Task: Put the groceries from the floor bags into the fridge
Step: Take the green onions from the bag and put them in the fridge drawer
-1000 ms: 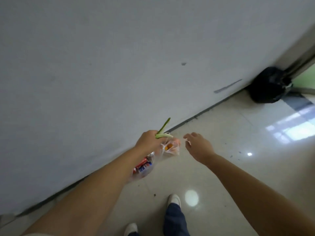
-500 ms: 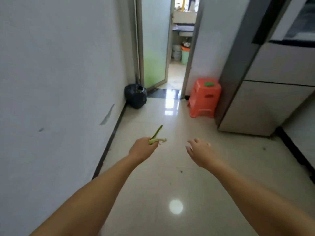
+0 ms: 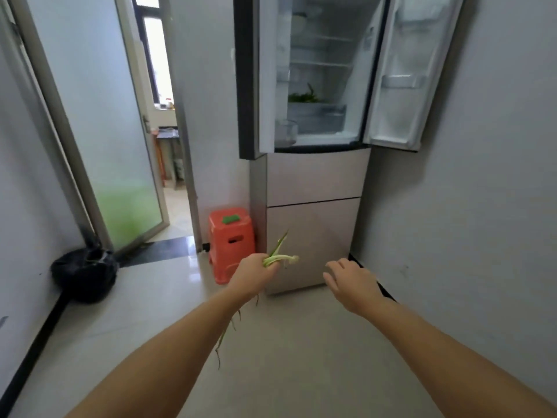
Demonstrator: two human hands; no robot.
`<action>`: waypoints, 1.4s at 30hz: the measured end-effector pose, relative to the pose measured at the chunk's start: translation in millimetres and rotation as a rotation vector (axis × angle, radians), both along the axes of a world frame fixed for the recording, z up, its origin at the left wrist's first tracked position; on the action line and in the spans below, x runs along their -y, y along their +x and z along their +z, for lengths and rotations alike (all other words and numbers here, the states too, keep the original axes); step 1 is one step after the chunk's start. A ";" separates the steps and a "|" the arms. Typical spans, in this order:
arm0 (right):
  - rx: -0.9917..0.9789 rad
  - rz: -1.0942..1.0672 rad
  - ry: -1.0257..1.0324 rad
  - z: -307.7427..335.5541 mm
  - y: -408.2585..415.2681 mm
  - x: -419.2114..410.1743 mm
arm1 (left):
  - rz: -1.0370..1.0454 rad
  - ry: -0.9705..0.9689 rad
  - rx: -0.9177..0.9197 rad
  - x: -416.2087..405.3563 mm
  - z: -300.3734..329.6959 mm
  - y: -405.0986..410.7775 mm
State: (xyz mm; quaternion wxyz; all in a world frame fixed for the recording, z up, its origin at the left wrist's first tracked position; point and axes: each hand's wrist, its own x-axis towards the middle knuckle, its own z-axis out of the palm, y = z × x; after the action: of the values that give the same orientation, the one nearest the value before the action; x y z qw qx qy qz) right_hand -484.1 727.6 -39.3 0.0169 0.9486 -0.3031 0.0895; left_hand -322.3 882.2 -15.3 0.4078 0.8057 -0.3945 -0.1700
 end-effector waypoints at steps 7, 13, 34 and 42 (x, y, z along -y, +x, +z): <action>0.071 -0.058 0.035 30.3 49.1 147.5 | -0.002 -0.049 0.100 147.1 44.2 53.8; 0.106 -0.079 -0.005 69.4 128.3 292.2 | -0.055 -0.166 0.004 305.9 74.9 128.0; 0.458 0.211 0.122 172.9 404.3 764.4 | 0.099 -0.467 -0.374 793.1 195.8 363.3; 0.554 0.522 0.840 247.0 546.0 840.1 | 0.103 -0.804 -0.528 891.6 275.0 465.8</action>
State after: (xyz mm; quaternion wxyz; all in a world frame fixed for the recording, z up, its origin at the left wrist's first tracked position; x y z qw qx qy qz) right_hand 61.9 -112.5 207.7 -0.4648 0.8585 -0.0615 0.2079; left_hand 143.4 -9.5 259.7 0.7809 0.5320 -0.2716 -0.1826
